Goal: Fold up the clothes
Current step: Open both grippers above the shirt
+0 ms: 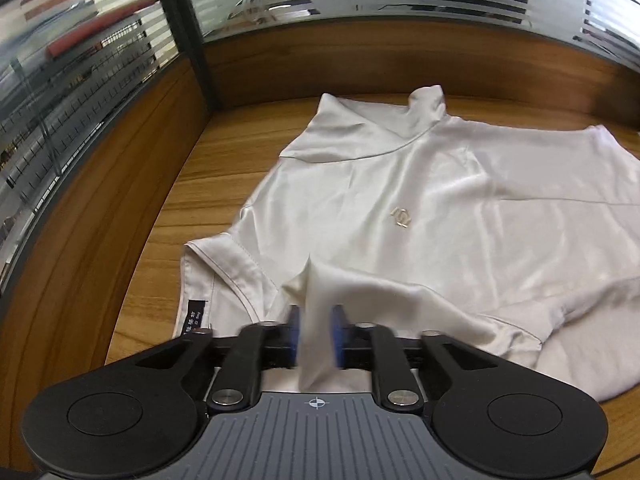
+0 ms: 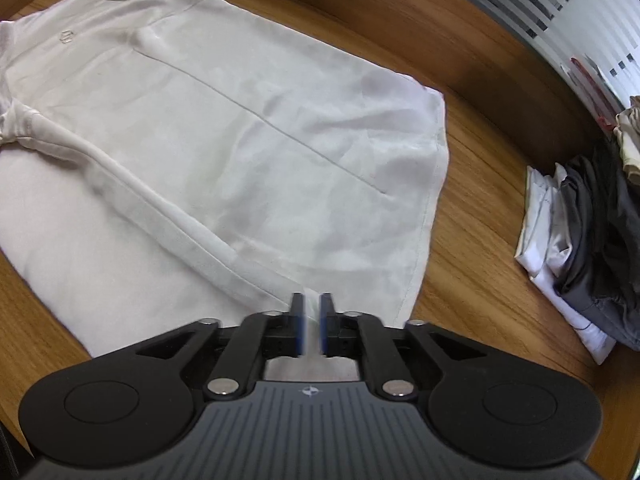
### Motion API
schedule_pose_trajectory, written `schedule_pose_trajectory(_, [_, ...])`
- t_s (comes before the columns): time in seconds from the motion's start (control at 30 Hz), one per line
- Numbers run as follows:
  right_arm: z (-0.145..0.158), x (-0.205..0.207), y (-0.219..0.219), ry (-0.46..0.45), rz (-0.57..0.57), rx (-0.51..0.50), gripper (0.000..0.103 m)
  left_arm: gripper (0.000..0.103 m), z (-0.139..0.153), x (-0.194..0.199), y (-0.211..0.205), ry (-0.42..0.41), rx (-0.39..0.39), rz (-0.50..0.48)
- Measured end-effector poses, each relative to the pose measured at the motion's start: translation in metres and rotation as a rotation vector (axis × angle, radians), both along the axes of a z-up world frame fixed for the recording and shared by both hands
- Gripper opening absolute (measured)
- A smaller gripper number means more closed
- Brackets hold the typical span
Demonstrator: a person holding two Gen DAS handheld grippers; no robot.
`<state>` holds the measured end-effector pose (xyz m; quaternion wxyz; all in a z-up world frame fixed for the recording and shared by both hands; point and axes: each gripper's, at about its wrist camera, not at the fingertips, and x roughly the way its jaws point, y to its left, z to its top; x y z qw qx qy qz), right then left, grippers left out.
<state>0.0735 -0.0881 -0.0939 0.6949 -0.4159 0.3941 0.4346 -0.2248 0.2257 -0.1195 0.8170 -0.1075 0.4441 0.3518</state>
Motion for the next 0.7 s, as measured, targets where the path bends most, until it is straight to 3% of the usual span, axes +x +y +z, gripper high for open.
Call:
schedule_pose_trajectory(0.07, [0.008,-0.003,0.004,0.016,0.007,0.012,0.028,0.035,0.004,-0.005,0.004,-0.017,-0.005,-0.002])
schedule_pose_trajectory(0.37, [0.043,-0.047,0.036,0.165,0.09,0.081,0.031,0.036,0.006,-0.051,0.01,-0.004,-0.062,-0.046])
schedule_pose_trajectory(0.53, [0.042,-0.087,0.069,0.239,0.184,0.087,0.031,0.035,-0.002,-0.069,0.009,-0.012,-0.112,-0.09])
schedule_pose_trajectory(0.7, [0.034,-0.128,0.101,0.275,0.282,0.078,0.031,0.035,-0.013,-0.058,0.016,-0.031,-0.145,-0.145])
